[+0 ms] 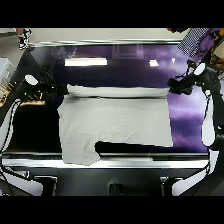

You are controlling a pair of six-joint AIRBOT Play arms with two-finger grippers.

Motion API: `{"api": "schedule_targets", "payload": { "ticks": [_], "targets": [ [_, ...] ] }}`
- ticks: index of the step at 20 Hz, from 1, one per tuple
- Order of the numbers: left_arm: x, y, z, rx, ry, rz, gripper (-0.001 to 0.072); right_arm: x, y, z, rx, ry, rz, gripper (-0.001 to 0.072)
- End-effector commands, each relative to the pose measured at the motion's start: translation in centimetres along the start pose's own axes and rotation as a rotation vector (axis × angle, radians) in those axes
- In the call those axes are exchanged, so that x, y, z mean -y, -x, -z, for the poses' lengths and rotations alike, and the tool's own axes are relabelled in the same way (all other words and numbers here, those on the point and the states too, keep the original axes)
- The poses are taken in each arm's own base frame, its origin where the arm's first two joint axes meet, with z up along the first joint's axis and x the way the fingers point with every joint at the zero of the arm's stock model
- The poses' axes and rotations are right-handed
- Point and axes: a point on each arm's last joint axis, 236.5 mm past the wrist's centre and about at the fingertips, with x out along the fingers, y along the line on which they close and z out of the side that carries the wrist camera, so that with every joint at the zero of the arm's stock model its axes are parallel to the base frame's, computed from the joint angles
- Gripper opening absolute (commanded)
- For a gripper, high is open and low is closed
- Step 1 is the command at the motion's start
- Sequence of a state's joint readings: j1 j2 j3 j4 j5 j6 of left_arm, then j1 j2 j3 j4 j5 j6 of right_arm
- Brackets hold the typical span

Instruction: Fold the clothes and pants, and hang the long-sleeved shirts on hangers.

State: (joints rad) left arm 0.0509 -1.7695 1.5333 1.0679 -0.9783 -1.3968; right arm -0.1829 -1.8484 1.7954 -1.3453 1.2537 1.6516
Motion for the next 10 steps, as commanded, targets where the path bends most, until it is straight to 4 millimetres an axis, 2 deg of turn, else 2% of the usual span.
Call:
{"api": "schedule_targets", "payload": {
  "ticks": [1,6,10],
  "targets": [
    [-0.3,0.2,3.8,-0.162,-0.035,-0.001,0.002,1.5,-0.5,4.3,-0.19,0.004,0.055,0.0032],
    [-1.2,0.8,6.3,-0.27,-0.058,-0.035,0.002,3.0,-1.8,7.6,-0.306,-0.023,0.103,0.0032],
    [-2.1,1.0,6.8,-0.295,-0.073,-0.068,0.002,4.6,-1.9,7.8,-0.31,-0.019,0.169,0.0032]
  ]
}}
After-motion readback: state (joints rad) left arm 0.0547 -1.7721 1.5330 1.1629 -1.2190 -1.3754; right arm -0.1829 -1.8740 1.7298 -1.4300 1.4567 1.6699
